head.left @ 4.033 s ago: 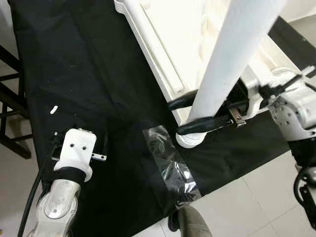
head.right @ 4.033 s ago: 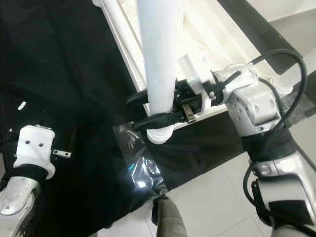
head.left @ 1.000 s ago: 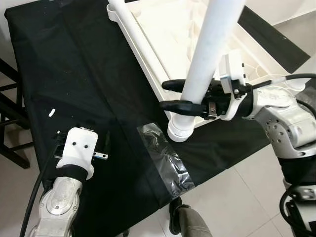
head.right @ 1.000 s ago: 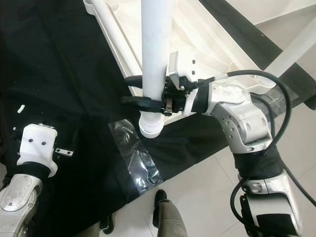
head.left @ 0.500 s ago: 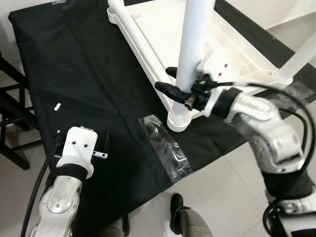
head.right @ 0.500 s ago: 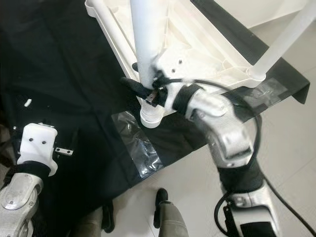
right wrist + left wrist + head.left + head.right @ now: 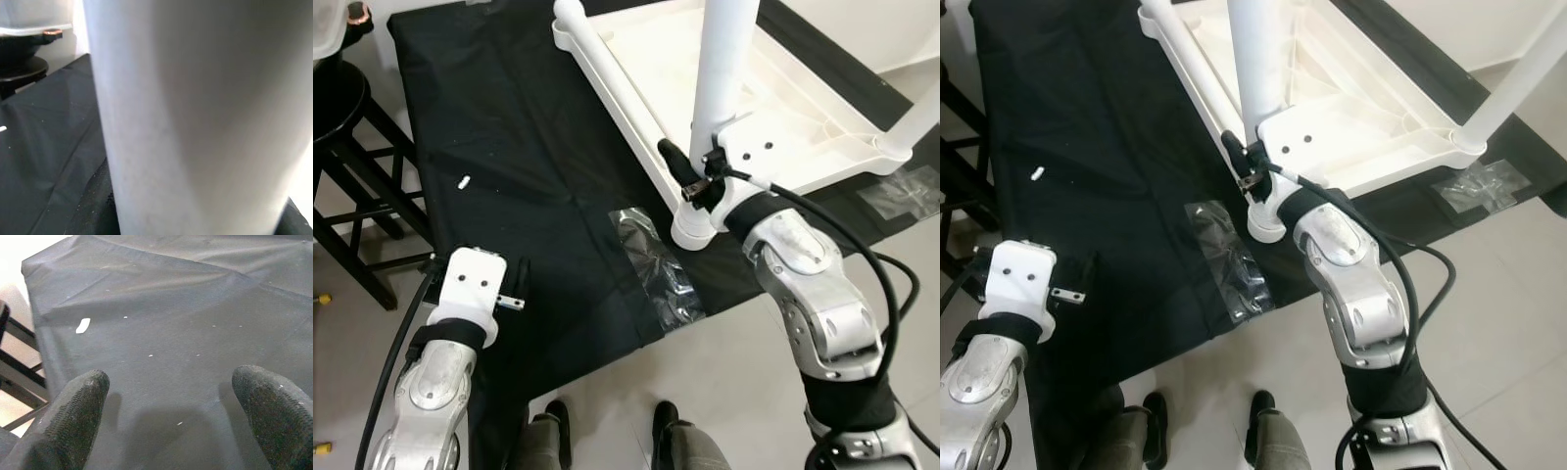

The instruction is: Building children table

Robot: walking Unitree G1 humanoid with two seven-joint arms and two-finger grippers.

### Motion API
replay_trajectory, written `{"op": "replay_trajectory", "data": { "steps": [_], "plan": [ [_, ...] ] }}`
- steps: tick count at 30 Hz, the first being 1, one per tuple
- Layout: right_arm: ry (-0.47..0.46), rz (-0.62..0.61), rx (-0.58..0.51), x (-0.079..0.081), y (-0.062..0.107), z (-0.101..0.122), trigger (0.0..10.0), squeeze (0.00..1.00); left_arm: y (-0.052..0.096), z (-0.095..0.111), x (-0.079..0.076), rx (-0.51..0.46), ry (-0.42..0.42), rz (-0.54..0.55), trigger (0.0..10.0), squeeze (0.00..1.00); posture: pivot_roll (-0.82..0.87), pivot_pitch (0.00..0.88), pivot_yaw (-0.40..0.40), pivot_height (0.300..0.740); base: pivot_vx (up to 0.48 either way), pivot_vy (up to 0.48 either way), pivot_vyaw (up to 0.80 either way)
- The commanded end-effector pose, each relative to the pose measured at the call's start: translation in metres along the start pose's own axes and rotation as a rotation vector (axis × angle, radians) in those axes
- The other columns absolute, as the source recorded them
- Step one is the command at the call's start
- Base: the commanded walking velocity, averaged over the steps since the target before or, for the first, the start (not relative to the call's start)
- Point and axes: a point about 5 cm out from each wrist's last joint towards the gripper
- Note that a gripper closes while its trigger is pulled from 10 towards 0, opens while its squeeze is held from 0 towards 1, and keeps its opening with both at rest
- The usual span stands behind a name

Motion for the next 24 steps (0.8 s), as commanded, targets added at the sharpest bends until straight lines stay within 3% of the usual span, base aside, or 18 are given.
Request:
{"op": "replay_trajectory", "data": {
  "steps": [1, 5, 11, 13, 19, 22, 24],
  "plan": [
    [-0.053, 0.017, 0.126, 0.005, 0.001, -0.029, 10.0, 0.0, 0.001, -0.008, 0.002, 0.026, 0.001, 0.007, 10.0, 0.0, -0.04, 0.289, -0.013, 0.74, 0.0, 0.0, 0.0],
    [-0.064, -0.018, -0.036, -0.003, -0.007, -0.005, 10.0, 0.0, -0.015, -0.012, 0.003, 0.026, 0.07, -0.018, 10.0, 0.0, -0.04, 0.241, -0.009, 0.74, 0.0, 0.0, 0.0],
    [-0.055, -0.024, -0.112, -0.011, -0.009, 0.009, 10.0, 0.0, -0.024, -0.007, 0.009, -0.015, 0.091, -0.019, 10.0, 0.0, -0.04, 0.229, -0.008, 0.74, 0.0, 0.0, 0.0],
    [-0.049, -0.035, -0.167, -0.022, -0.01, 0.02, 10.0, 0.0, -0.035, 0.009, 0.018, -0.083, 0.08, -0.031, 10.0, 0.0, -0.04, 0.207, -0.004, 0.74, 0.0, 0.0, 0.0],
    [-0.095, -0.01, -0.25, -0.032, -0.012, 0.034, 10.0, 0.0, -0.051, 0.041, 0.03, -0.203, 0.072, -0.055, 10.0, 0.0, -0.03, 0.185, 0.007, 0.74, 0.0, 0.0, 0.0],
    [-0.218, 0.019, -0.302, -0.036, -0.013, 0.04, 10.0, 0.0, -0.058, 0.06, 0.035, -0.261, 0.112, -0.082, 10.0, 0.0, -0.03, 0.165, 0.018, 0.74, 0.0, 0.0, 0.0],
    [-0.229, 0.042, -0.309, -0.036, -0.015, 0.04, 10.0, 0.0, -0.061, 0.07, 0.036, -0.289, 0.131, -0.114, 10.0, 0.0, -0.02, 0.163, 0.02, 0.74, 0.0, 0.0, 0.0]
  ]
}}
Point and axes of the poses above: a point about 5 cm out from each wrist's last joint towards the gripper, its own y axis pointing back from the gripper into the wrist, its own z axis along the axis of the wrist's last joint, x = y × z, and after that the axes turned 6 degrees about y, right-handed
